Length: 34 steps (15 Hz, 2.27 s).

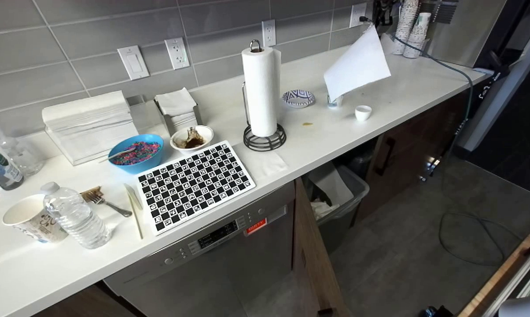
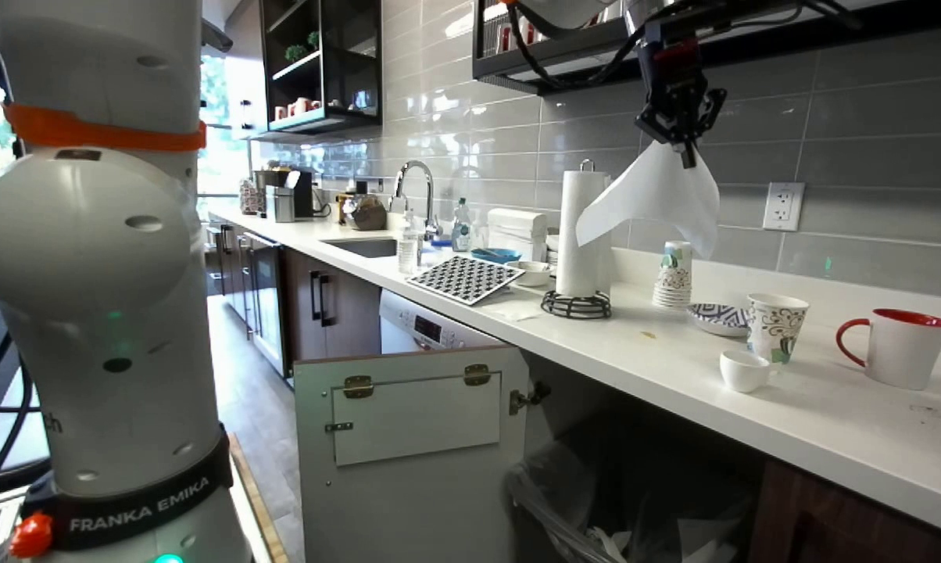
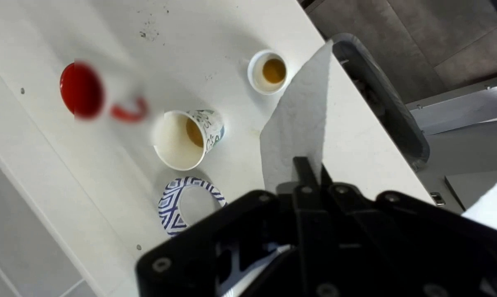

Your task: Get a piece of paper towel from the roll of paper towel and put it on the table

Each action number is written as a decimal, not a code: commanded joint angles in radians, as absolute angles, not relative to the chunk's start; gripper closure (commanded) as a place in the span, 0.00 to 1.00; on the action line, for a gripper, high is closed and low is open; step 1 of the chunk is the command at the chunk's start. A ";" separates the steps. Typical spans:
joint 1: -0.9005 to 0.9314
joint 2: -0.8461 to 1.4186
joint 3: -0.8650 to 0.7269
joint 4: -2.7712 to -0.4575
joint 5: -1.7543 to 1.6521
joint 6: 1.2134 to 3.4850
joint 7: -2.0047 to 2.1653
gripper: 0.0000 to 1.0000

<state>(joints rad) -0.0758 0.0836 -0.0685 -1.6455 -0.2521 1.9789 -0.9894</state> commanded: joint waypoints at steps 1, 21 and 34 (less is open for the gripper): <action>-0.088 0.081 -0.071 -1.734 -0.244 2.037 -0.966 1.00; -0.125 0.304 -0.074 -1.794 -0.253 2.310 -0.906 1.00; -0.131 0.435 -0.072 -1.685 -0.262 2.290 -0.843 1.00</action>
<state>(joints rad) -0.1251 0.4003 -0.0752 -1.7223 -0.2483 2.2966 -0.8658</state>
